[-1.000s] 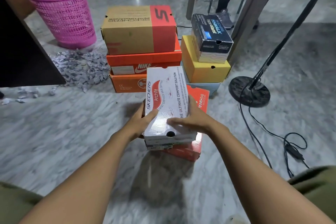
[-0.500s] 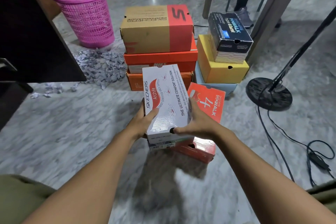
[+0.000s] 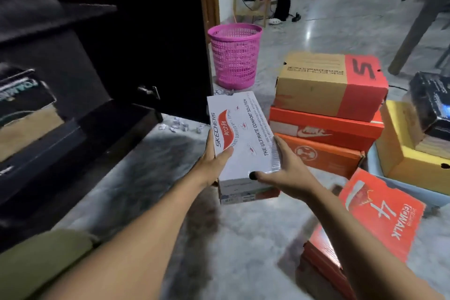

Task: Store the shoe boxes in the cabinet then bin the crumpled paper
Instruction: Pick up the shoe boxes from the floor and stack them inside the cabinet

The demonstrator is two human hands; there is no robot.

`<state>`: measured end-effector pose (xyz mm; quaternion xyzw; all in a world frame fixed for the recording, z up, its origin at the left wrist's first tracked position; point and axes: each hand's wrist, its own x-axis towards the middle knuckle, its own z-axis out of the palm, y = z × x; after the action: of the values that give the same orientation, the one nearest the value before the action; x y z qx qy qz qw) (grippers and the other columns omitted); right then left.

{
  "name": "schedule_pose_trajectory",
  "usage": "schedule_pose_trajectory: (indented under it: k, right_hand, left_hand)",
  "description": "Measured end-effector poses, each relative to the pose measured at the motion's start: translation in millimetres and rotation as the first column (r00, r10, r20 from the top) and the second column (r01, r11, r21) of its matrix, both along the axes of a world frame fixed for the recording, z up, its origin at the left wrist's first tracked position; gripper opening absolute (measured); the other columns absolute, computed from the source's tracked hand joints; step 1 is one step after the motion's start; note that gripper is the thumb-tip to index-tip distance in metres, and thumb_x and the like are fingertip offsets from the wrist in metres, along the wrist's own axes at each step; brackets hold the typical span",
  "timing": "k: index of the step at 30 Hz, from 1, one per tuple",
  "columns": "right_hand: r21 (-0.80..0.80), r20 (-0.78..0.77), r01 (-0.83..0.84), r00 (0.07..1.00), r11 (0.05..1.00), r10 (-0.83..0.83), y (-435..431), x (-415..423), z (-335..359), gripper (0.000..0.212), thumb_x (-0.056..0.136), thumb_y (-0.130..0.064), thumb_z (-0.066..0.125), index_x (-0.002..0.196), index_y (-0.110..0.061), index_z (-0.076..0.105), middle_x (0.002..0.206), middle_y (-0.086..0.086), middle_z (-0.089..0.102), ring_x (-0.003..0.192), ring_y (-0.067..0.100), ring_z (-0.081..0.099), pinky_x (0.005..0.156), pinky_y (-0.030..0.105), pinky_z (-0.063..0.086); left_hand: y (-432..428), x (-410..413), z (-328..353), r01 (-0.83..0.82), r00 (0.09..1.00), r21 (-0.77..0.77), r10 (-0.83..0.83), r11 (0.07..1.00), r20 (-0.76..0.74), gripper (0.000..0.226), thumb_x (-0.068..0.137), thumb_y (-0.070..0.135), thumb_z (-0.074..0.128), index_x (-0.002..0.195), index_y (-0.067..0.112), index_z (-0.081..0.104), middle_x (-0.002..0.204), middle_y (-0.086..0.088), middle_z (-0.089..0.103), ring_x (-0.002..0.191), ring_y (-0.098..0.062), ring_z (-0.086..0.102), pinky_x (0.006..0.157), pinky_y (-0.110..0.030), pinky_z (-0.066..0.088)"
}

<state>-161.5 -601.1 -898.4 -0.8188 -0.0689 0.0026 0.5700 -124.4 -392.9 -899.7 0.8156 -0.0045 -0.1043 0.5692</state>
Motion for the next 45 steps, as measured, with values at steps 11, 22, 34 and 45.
schedule_pose_trajectory:
  k: [11,22,34,45]
  right_hand:
    - [-0.055,-0.013,-0.262,0.965,0.964,0.261,151,140,72,0.063,0.078,-0.002,0.081,0.12,-0.021,0.037,0.103,-0.02,0.058,0.078,-0.008,0.065,0.07,0.013,0.054]
    - [-0.15,-0.096,-0.505,0.863,0.85,0.495,274,300,106,0.048,0.069,-0.024,0.082,0.112,-0.018,0.059,0.103,0.008,0.071,0.081,0.015,0.072,0.069,0.026,0.057]
    - [-0.025,-0.214,-0.573,0.803,0.819,0.555,304,402,-5,0.073,0.071,0.008,0.082,0.133,-0.008,0.047,0.102,0.002,0.066,0.072,0.002,0.071,0.061,0.017,0.054]
    - [-0.066,-0.095,-0.477,0.878,0.877,0.47,326,438,-70,0.073,0.073,-0.007,0.086,0.138,-0.016,0.053,0.127,-0.01,0.061,0.088,-0.017,0.06,0.076,0.003,0.044]
  left_hand:
    - [145,75,70,-0.293,0.956,-0.064,0.292,0.954,-0.026,0.053,0.092,0.039,0.055,0.136,0.048,0.027,0.115,0.004,0.067,0.093,-0.028,0.069,0.077,-0.049,0.058]
    - [250,168,90,-0.479,0.877,-0.104,0.469,0.872,-0.102,0.016,0.091,0.037,0.062,0.09,0.028,0.048,0.087,-0.005,0.064,0.09,-0.037,0.07,0.079,-0.05,0.059]
    - [268,234,-23,-0.61,0.79,-0.088,0.594,0.788,-0.151,0.065,0.072,0.051,0.075,0.129,0.046,0.043,0.122,0.01,0.063,0.106,-0.02,0.064,0.084,-0.042,0.058]
    - [276,275,-63,-0.484,0.866,0.518,0.469,0.705,0.172,0.099,0.062,0.073,0.052,0.14,0.012,0.048,0.159,-0.017,0.014,0.147,-0.027,0.016,0.116,-0.037,0.026]
